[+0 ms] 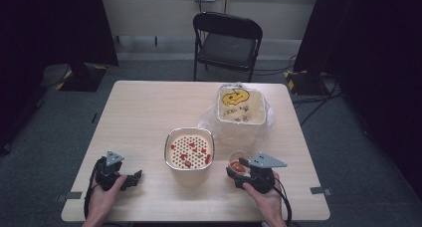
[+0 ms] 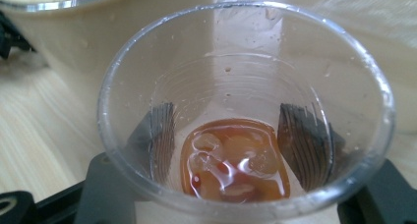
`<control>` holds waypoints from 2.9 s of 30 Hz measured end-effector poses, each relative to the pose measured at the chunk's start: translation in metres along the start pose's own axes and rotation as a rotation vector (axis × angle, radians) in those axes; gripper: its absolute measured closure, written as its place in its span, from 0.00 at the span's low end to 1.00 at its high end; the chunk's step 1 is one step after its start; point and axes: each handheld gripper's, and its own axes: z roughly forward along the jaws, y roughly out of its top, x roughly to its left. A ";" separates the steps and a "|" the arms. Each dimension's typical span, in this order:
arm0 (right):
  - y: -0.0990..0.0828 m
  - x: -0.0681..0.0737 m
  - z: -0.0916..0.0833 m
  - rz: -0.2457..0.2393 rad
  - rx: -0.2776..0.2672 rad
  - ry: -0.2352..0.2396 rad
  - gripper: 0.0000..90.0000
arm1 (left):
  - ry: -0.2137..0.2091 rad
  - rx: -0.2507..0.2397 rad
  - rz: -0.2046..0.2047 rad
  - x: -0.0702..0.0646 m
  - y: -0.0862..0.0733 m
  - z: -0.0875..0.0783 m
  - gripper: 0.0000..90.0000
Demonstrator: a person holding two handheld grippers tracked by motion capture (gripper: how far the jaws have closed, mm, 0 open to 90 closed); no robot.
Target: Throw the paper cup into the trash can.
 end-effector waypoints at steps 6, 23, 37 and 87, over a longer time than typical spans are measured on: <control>0.012 -0.003 -0.001 0.008 -0.039 -0.009 0.44 | 0.000 0.000 0.001 0.000 0.000 0.000 0.00; 0.078 -0.006 -0.007 -0.043 -0.178 -0.040 0.45 | 0.000 0.000 0.001 0.000 0.000 0.000 0.00; 0.120 0.004 0.012 -0.132 -0.259 -0.087 0.46 | 0.000 0.000 0.001 0.000 0.000 0.000 0.00; 0.124 0.079 0.074 -1.254 0.088 -0.642 0.50 | 0.000 0.001 0.001 0.000 0.000 0.000 0.00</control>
